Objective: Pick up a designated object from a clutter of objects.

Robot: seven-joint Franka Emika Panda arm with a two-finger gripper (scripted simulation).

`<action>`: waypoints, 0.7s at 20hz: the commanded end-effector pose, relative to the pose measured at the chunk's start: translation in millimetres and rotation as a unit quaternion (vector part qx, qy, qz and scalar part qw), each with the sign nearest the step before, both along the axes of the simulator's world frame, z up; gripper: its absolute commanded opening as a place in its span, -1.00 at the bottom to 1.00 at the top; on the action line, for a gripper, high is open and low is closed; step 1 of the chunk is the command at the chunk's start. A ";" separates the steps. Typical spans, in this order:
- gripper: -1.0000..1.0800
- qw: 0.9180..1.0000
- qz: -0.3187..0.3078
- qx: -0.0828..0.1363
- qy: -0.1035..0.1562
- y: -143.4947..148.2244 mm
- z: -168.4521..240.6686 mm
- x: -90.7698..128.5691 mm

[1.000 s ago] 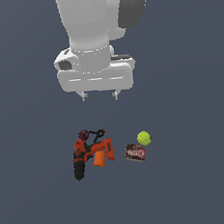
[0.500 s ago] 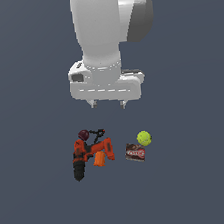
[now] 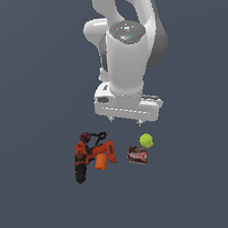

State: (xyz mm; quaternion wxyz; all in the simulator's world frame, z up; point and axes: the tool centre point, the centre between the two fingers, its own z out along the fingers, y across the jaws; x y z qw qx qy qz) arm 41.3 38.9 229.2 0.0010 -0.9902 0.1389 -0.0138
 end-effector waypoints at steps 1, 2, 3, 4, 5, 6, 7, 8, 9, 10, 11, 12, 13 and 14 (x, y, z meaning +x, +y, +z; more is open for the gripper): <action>0.92 1.000 -0.018 0.000 0.002 15.1 -19.3 2.2; 0.92 1.000 -0.025 0.000 0.002 21.0 -27.0 2.7; 0.92 0.999 -0.032 0.000 0.003 27.0 -34.7 3.1; 0.92 0.999 -0.040 0.000 0.004 33.0 -42.4 3.2; 0.92 0.999 -0.047 0.000 0.005 39.1 -50.2 3.2; 0.92 0.999 -0.054 0.000 0.005 45.1 -57.9 3.0; 0.92 0.998 -0.061 0.000 0.006 51.1 -65.6 2.7; 0.92 0.998 -0.068 0.001 0.007 56.9 -73.0 2.2; 0.92 0.997 -0.074 0.001 0.008 62.3 -80.0 1.5; 0.92 0.997 -0.080 0.001 0.008 67.4 -86.6 0.8; 0.92 0.996 -0.085 0.001 0.009 72.2 -92.8 0.0; 0.92 0.996 -0.091 0.001 0.009 76.7 -98.6 -0.8; 0.92 0.995 -0.096 0.001 0.010 80.9 -104.0 -1.7; 0.92 0.995 -0.100 0.002 0.010 84.7 -109.0 -2.6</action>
